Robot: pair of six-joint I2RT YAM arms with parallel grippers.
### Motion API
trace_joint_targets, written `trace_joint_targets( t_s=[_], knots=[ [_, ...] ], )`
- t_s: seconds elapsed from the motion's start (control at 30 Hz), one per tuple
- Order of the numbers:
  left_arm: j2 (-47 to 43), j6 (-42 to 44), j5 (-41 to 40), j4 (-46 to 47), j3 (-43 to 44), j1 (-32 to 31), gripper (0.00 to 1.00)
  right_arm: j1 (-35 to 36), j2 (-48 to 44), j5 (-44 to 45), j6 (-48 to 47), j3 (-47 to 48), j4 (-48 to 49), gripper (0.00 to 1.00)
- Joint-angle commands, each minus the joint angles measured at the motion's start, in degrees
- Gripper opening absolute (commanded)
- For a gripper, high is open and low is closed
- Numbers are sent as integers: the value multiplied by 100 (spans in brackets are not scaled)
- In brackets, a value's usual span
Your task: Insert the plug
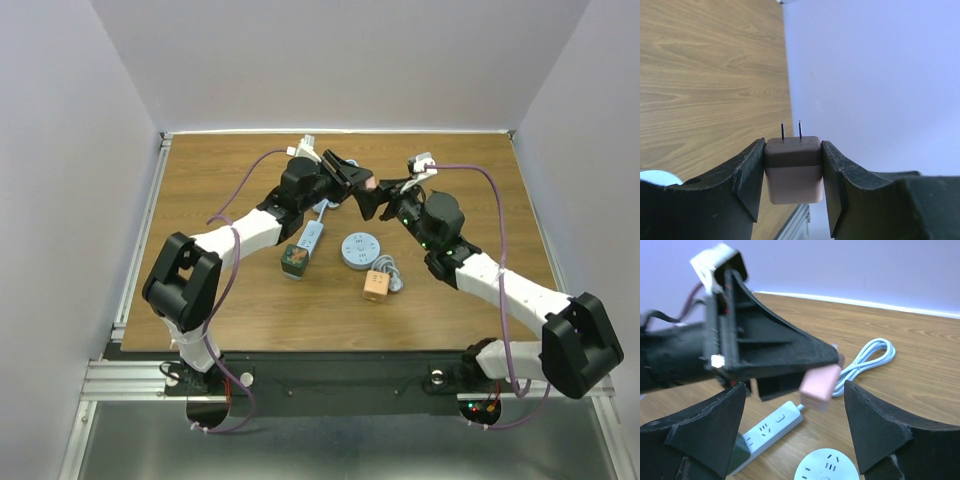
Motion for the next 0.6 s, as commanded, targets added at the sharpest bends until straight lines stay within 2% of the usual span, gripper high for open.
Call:
trace_joint_targets(
  t_s=[0.0,0.57],
  knots=[
    [-555,-201,-85,658,-77,4,0,113,219,239,-106,226,390,82],
    [-758,-333,-112,817,-377,-14,0,122,245,459,-405,191,803,71]
  ],
)
